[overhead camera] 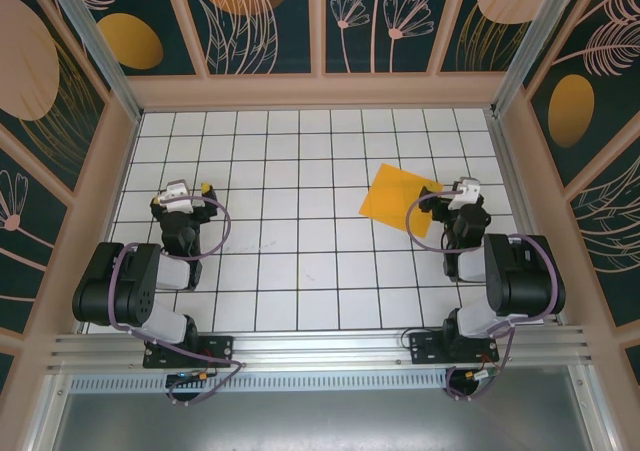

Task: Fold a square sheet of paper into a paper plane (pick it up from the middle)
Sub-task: Move the square sheet of paper to the center of the table.

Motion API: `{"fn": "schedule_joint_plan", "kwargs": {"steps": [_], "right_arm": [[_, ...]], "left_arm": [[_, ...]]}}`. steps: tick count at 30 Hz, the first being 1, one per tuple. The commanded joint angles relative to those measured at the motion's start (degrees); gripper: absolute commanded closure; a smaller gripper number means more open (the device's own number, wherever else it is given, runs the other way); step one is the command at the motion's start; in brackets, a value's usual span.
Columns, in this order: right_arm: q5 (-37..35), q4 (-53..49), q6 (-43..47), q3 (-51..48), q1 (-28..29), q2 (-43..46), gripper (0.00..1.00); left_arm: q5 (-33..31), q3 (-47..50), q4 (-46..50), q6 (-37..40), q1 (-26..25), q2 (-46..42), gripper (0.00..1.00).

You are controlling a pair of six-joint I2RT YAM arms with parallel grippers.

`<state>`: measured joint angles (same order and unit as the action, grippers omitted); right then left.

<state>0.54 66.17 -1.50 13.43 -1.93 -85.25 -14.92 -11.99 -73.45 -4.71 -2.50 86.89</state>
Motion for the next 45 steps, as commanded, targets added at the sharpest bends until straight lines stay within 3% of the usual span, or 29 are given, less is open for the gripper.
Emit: {"fn": "schedule_joint_plan", "kwargs": {"steps": [1, 3, 7, 10, 13, 16, 21, 30, 37, 45], "right_arm": [[-5.7, -7.3, -2.3, 1.2, -0.4, 9.2, 0.01], [-10.7, -17.0, -7.0, 4.5, -0.4, 13.4, 0.01], [-12.9, -39.1, -15.7, 13.6, -0.2, 16.2, 0.01], [-9.4, -54.2, -20.3, 21.0, 0.1, 13.5, 0.01], [-7.0, -62.0, -25.0, 25.1, 1.8, 10.7, 0.01], [-2.6, -65.7, -28.0, 26.9, 4.4, 8.7, 0.01], [1.7, -67.8, -32.4, 29.6, 9.4, 3.2, 0.01], [-0.5, -69.1, -35.5, 36.9, 15.0, -9.7, 0.02], [-3.1, -72.5, -32.9, 43.5, 18.8, -18.4, 0.03], [-2.6, -79.5, -24.6, 44.0, 29.0, -22.9, 0.05]], "left_arm": [[-1.1, 0.6, -1.0, -0.8, 0.5, -3.4, 0.02], [-3.9, 0.0, 4.4, -2.0, 0.5, -7.6, 0.02], [-6.8, -4.3, 21.3, -7.1, 0.5, -15.8, 0.01], [-6.6, -8.9, 35.9, -13.9, 0.5, -20.7, 0.02], [-6.8, -16.5, 54.4, -24.8, 0.5, -23.4, 0.02], [0.0, -23.0, 65.5, -25.7, 0.5, -23.1, 0.02], [6.6, -24.7, 68.6, -27.6, 0.4, -24.2, 0.02], [6.8, -24.2, 68.9, -25.7, 0.5, -24.6, 0.02], [7.4, -24.5, 69.0, -25.2, 0.4, -23.8, 0.02], [8.3, -24.6, 69.3, -25.4, 0.5, -23.8, 0.01]]}}
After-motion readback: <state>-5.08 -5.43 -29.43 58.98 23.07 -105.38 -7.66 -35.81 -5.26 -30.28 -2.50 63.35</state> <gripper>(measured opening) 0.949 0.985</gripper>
